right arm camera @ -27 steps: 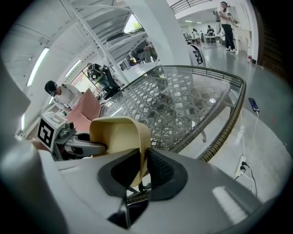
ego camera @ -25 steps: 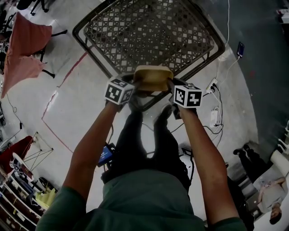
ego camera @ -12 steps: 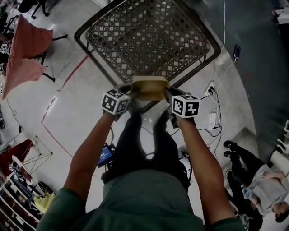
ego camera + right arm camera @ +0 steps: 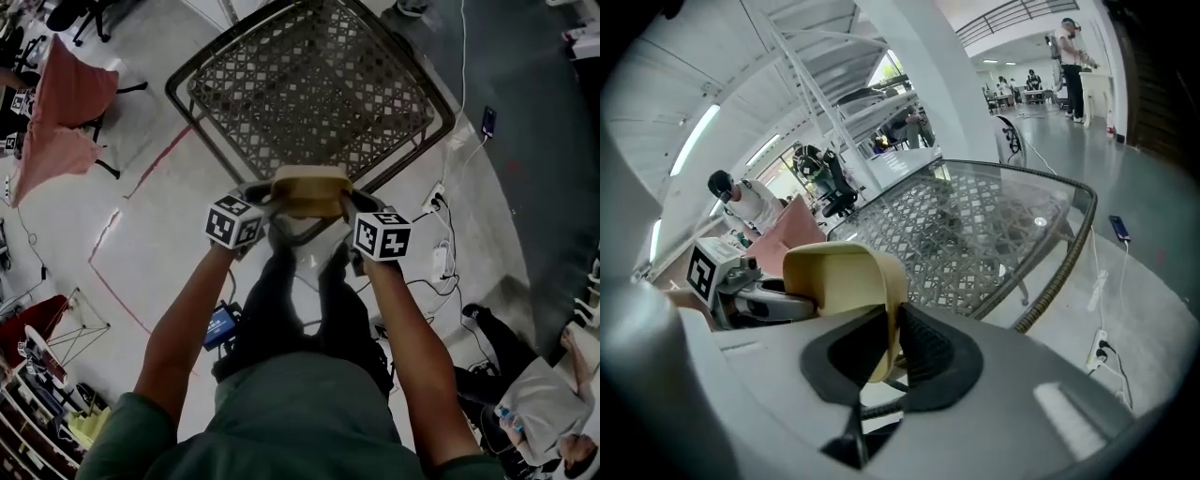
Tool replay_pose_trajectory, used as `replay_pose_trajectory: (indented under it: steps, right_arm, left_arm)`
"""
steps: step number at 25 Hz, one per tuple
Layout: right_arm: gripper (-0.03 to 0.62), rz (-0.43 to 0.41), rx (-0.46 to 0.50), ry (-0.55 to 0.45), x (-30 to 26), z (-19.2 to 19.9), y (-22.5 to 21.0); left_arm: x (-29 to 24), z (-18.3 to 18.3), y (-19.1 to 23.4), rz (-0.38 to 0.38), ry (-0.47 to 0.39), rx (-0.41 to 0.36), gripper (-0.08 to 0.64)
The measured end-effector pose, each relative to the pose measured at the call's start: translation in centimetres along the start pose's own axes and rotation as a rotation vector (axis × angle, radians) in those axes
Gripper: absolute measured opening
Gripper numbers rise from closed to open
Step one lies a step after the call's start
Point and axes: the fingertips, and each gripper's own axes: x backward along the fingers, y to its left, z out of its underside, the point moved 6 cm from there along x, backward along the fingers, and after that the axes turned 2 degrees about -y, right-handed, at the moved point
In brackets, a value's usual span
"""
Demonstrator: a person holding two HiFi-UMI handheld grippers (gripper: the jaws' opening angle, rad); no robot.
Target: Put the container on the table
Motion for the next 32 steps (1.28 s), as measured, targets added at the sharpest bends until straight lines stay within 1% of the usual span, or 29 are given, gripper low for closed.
replay_pose_trajectory:
  steps: [9,16,23,32]
  right_arm:
    - [0.038,0.007,-0.005,-0.009,0.9,-1.0,-0.8]
    - [0.038,0.003,-0.004,0.013,1.2,-1.7,-1.2]
    - [0.038,0.017,-0.047,0.067,0.1,-0.4,-2.0]
    - [0.035,0.028,-0.077,0.122,-1.9,0.8,-2.8]
  left_arm:
    - [-0.4,-1.5,-0.9,0.005,0.009,-0.014,0.127]
    - [-1.0,-2.1,-1.2,-0.016,0.047,-0.026,0.130]
    - [-1.3,-0.5,-0.8,-0.042,0.097,-0.002,0.171]
    - [-2.2,1.0,0.2,-0.069,0.128,0.021,0.178]
